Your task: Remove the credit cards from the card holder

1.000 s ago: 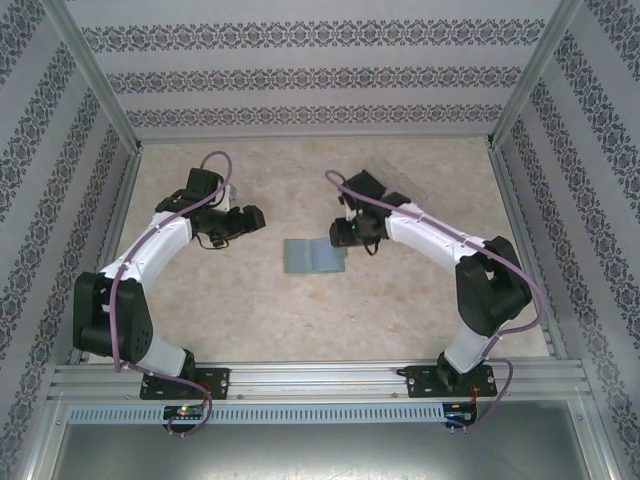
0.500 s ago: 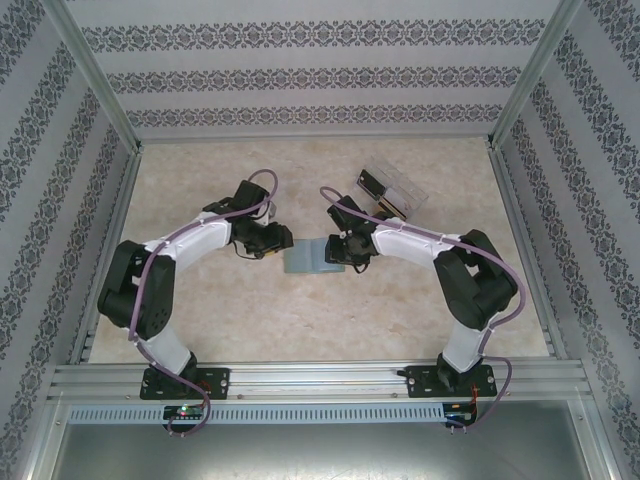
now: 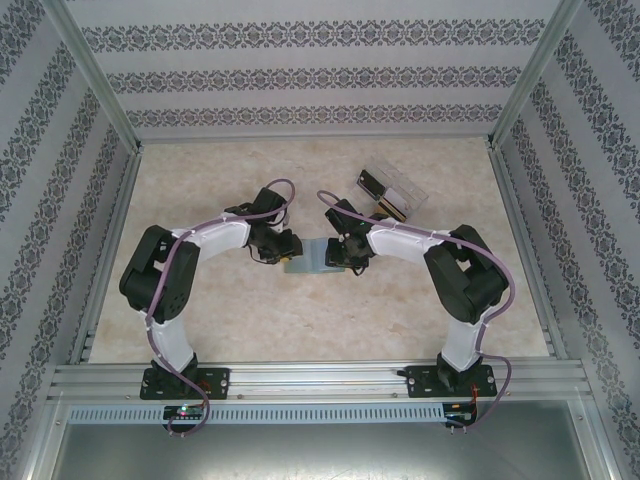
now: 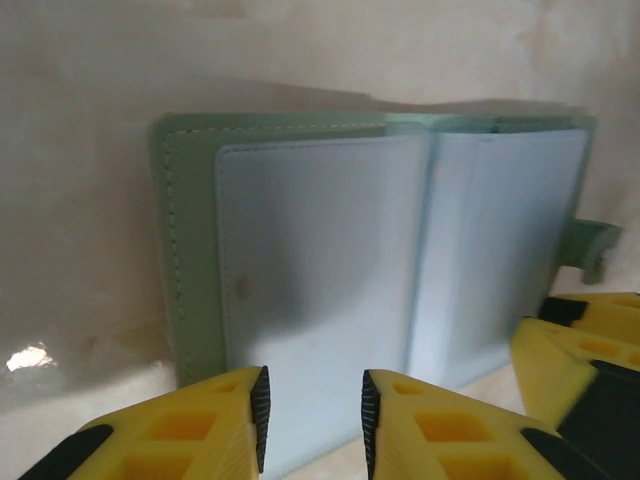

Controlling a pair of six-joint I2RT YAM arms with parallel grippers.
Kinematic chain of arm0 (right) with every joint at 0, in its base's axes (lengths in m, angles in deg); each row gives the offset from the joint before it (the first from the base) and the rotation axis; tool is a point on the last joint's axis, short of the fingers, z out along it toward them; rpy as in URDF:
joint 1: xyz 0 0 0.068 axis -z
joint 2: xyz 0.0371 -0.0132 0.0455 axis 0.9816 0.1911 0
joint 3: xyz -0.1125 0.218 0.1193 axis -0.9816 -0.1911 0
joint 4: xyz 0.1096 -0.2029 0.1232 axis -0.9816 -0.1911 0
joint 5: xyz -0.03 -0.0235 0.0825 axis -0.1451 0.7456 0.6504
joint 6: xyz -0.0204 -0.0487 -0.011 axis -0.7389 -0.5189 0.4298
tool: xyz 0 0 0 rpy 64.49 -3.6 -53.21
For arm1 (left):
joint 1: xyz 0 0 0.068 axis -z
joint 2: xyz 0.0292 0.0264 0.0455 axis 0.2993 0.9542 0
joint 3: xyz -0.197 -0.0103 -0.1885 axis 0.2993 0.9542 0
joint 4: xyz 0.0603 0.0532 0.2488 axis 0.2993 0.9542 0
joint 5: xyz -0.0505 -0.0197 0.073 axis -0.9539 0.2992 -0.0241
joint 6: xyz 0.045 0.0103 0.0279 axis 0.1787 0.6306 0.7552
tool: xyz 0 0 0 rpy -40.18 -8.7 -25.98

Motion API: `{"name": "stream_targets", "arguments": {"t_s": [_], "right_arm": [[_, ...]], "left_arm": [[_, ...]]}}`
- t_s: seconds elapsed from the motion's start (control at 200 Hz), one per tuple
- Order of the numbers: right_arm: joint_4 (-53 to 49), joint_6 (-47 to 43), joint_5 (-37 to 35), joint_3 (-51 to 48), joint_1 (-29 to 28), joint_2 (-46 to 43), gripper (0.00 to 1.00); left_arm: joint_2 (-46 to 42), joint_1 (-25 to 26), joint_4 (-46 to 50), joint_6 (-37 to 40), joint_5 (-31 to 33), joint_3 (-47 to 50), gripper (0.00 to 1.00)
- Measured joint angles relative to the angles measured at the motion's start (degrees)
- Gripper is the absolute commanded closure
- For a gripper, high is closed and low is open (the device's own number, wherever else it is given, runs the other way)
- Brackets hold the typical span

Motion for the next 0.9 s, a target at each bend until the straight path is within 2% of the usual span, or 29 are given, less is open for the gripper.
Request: {"name": "stream_targets", "arguments": {"t_s": [0.265, 0.56, 0.899], "right_arm": [[0.2, 0.0, 0.7, 0.5, 0.0, 0.6, 0.74], [1.7, -0.1, 2.6, 0.5, 0.0, 0.6, 0.76], [6.6, 0.9, 8.0, 0.6, 0.0, 0.8, 0.95]], "left_arm": [[1.5, 0.0, -0.7, -0.8, 0.4, 0.0, 0.77], [2.6, 0.0, -2.1, -1.0, 0.0, 0.0, 0.82], [2.9, 0.0, -3.6, -1.0, -1.4, 0.6, 0.84]]}}
